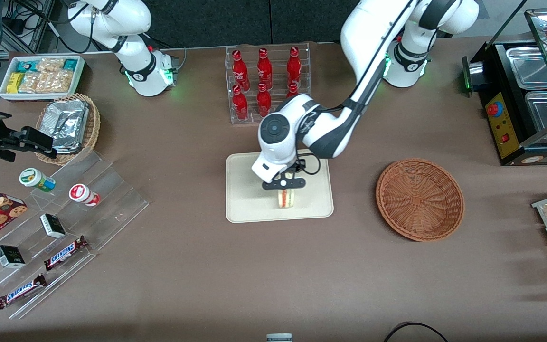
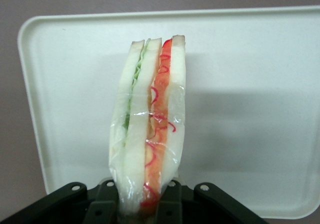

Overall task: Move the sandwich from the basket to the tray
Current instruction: 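Carry the sandwich with the left gripper over the cream tray, then lower the sandwich onto the tray and open the left gripper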

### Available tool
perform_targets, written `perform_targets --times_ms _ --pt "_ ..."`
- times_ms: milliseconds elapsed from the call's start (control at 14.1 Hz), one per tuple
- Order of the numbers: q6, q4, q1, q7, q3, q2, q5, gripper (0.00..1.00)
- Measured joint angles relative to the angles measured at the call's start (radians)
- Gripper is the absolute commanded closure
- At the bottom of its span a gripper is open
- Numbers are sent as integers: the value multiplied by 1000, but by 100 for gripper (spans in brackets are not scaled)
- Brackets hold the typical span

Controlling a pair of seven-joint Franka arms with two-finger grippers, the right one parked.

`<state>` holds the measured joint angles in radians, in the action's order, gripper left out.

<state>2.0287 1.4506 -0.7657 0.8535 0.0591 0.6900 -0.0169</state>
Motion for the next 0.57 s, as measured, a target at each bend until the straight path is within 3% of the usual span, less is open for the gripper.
perform_targets --times_ms 567 --pt "0 -29 -43 13 0 67 0 100"
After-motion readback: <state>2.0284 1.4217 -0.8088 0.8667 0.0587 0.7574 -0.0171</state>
